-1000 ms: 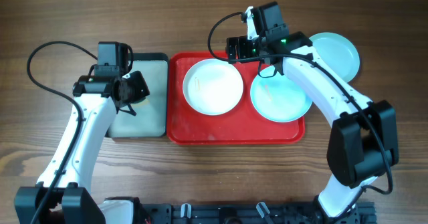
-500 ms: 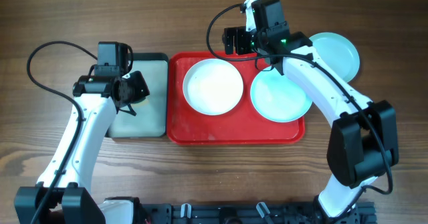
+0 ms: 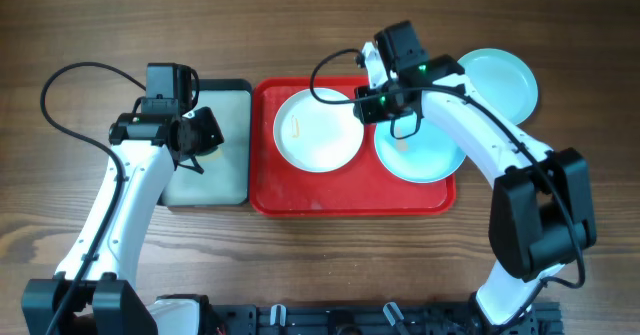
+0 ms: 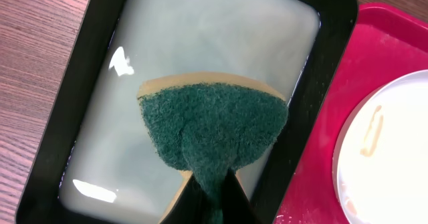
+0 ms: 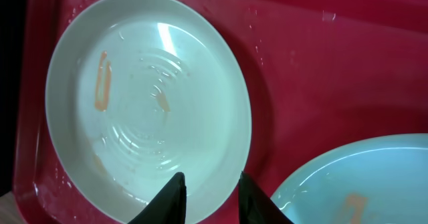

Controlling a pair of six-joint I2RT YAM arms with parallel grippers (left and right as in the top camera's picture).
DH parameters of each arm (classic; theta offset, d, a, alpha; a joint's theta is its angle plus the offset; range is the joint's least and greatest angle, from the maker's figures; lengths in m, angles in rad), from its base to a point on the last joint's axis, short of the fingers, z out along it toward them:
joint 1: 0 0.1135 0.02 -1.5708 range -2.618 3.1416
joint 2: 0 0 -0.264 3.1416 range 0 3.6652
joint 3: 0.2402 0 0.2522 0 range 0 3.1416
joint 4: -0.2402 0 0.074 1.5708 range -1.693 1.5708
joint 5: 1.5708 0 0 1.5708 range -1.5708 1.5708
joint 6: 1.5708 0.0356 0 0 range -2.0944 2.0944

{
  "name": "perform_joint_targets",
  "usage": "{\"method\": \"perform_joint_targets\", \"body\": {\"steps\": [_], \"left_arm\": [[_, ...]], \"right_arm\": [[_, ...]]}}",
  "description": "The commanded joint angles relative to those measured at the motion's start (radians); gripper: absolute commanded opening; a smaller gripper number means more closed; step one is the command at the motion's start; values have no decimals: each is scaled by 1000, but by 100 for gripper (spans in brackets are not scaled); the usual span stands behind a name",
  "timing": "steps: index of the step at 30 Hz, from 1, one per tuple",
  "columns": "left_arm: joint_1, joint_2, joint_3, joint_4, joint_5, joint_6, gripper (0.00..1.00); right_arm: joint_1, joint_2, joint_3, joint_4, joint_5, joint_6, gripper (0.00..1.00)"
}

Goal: Clean dirty plates on tray and stack at the side
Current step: 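Tilt the white plate up with the right gripper toward the left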

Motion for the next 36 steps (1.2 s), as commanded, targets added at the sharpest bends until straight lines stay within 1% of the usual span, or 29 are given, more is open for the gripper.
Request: {"method": "perform_joint_targets", "body": {"steps": [1,2,3,4,6,11,14,16,19,23,24,28,31,34,36], "left_arm": [[-5,-10,-5,2,9,-9,4],[-5,-10,-5,2,10,-9,4],[-5,-10,-5,2,17,-9,4],[-5,-10,-5,2,21,-9,4],[-5,-10,-5,2,24,-9,4],[-5,-10,-5,3,24,-9,4],[-5,-10,-5,3,24,-9,4],[-5,-10,-5,3,24,-9,4],[-5,-10,-5,3,23,-8,4],[-5,-10,-5,3,23,-8,4],[-5,-10,-5,3,23,-8,4],[-5,-10,-5,3,23,0,4],[-5,-10,-5,10,23,13,4],[-5,-10,-5,46,24,79,4],[-5,-10,-5,72,24,86,4]], "right_arm": [[2,-18,-57,38,23,66,29],[4,-17,-66,44,67,90,31],[5,-16,-68,46,84,95,35],[6,-13,-68,50,83,95,36],[13,-6,-68,57,84,109,37],[17,56,-68,75,83,134,36],[26,80,-68,93,83,148,27],[30,80,-68,103,84,158,24],[32,84,-68,109,84,157,22],[32,115,-68,111,84,158,22],[32,124,-68,113,83,158,21],[32,126,-68,140,84,165,4],[32,126,-68,196,84,165,4],[32,126,-68,258,84,164,4],[32,126,-68,270,83,167,4]]}}
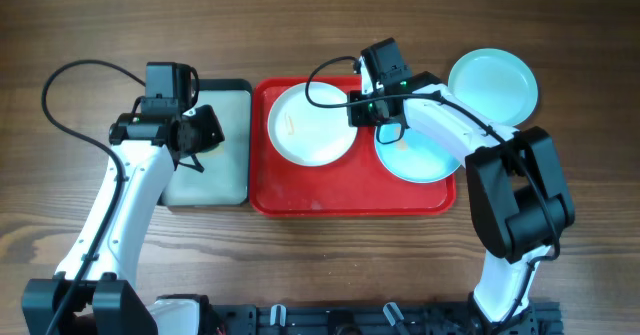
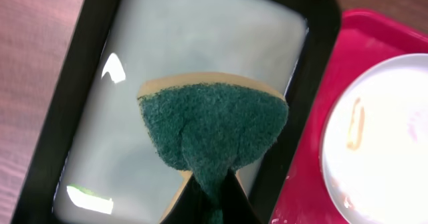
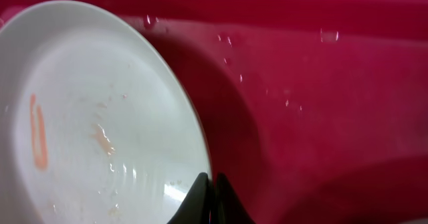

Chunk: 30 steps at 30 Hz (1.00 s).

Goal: Clean dirty plates on tray and stack at the side
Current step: 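Tilt the white plate up with the right gripper toward the left, then scrub the white plate with the sponge held in the left gripper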

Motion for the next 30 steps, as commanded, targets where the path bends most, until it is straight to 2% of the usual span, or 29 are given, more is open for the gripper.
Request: {"method": "perform_joint_targets", "body": {"steps": [1,5,8,13,17,24,27,30], "left_arm": [[-5,-10,-4,47,16,55,4],[-5,-10,0,106,53,48,4],[-5,-10,33,90,53,54,4],[-8,-10,106,41,46,130,4],[-74,-1,108,49,52,127,4],[-243,95,108,106,57,10,4],[-263,173,108,117,57,-67,4],[-264,234,108,120,57,-78,4]], "right_arm": [[3,16,-3,17,10,27,4],[5,16,-3,-26,8,54,4],[14,16,-3,-44,6,66,4],[57,16,-3,-76,0,79,4],[81,16,-3,-83,-13,79,4],[82,16,-3,-87,-13,104,4],[81,16,-3,-90,9,108,4],[81,16,-3,-90,37,131,4]]}}
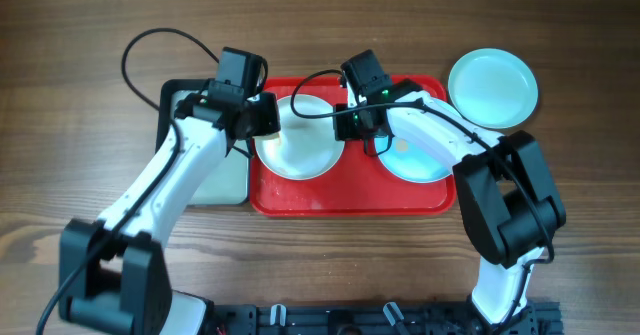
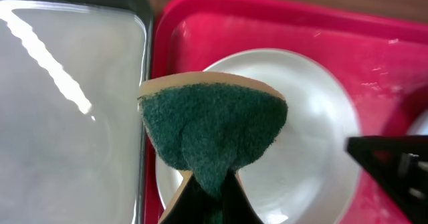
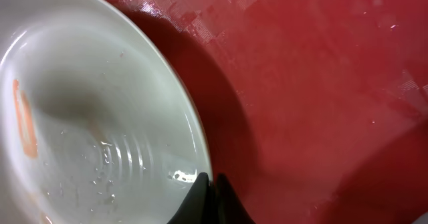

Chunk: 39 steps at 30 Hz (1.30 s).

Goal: Clean dirty plates on tray and stack at the side
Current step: 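Scrub the white plate with the sponge held in the left gripper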

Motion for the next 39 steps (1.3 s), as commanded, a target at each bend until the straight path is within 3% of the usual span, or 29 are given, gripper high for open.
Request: {"method": "perform_joint_targets", "body": {"steps": [1,22,39], "left_arm": [[-6,69,17,5,3,-58,4],[-79,104,17,64,8,-84,4],[-78,263,14,115,-37,-137,4]], "right_arm": [[-2,15,-3,-1,42,32,4],[-3,-20,7,-2,113,58,4],[-2,-23,7,-6,113,55,4]]}}
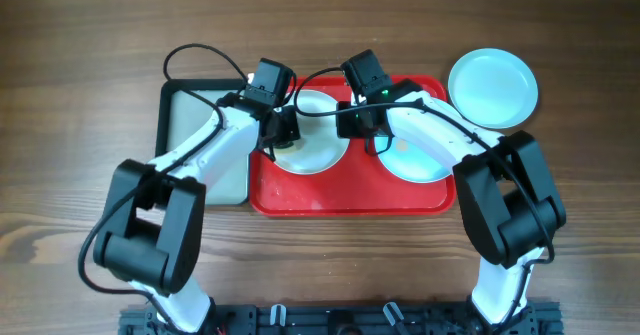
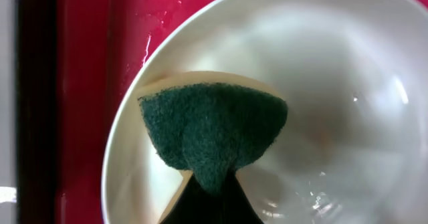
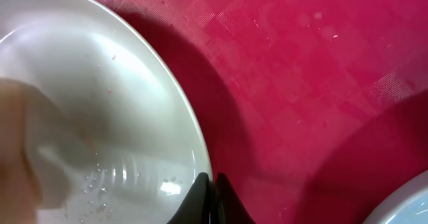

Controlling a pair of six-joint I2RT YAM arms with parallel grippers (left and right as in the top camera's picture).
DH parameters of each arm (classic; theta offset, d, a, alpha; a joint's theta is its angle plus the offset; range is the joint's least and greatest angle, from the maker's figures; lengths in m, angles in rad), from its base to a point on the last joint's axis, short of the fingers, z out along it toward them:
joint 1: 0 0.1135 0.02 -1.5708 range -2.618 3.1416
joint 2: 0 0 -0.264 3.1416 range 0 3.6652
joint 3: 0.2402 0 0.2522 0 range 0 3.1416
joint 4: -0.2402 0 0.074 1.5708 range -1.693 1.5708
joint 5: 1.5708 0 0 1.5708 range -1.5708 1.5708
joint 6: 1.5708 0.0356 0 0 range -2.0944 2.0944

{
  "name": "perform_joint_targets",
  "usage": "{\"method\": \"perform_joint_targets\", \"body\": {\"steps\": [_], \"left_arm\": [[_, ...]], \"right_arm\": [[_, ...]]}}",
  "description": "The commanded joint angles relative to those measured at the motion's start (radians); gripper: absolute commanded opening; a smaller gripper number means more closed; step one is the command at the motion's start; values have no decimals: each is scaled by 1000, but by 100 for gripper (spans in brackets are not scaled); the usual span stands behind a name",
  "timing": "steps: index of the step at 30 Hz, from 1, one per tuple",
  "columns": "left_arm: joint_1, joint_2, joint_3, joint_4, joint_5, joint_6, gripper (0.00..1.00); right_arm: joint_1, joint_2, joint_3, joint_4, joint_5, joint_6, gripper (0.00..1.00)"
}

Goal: Clean dirty plates on tray and stack at the side
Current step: 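Scrub the white plate with the sponge held in the left gripper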

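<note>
A white plate (image 1: 318,135) lies tilted on the left half of the red tray (image 1: 350,200). My right gripper (image 3: 211,181) is shut on the plate's right rim (image 3: 194,130), lifting that side. My left gripper (image 2: 208,184) is shut on a green sponge (image 2: 212,132), which is pressed into the plate (image 2: 334,103) near its left side. In the overhead view the left gripper (image 1: 280,130) sits over the plate's left edge. A pale blue dirty plate (image 1: 420,160) lies on the tray's right half. A clean pale blue plate (image 1: 493,87) rests on the table beyond the tray's right end.
A black-rimmed basin of water (image 1: 200,145) stands against the tray's left side. Both arms cross over the tray's back half. Bare wooden table (image 1: 320,265) runs along the front and back.
My left gripper has moved right and down with the sponge, from above the plate's left rim onto the plate's surface. The orange smear in the right wrist view is now covered. The right gripper still grips the rim.
First my left gripper held the sponge over the basin while my right gripper stood open at the white plate's rim. Then the right gripper was shut on the rim. Later the plate was tilted and the sponge hung above it; now the sponge is on the plate.
</note>
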Motion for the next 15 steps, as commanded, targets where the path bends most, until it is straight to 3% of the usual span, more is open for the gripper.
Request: {"method": "perform_joint_targets", "body": {"steps": [1,11,15], "left_arm": [[-2,58,14,22,-11,-44,4],[0,126,26,74,455,-8,4],[5,66,68,60,466,0,4]], "right_arm": [[-2,-22,6,-6,30,14,4],[-2,-22,6,-8,30,14,4],[-2,-22,6,-8,30,14,4]]}}
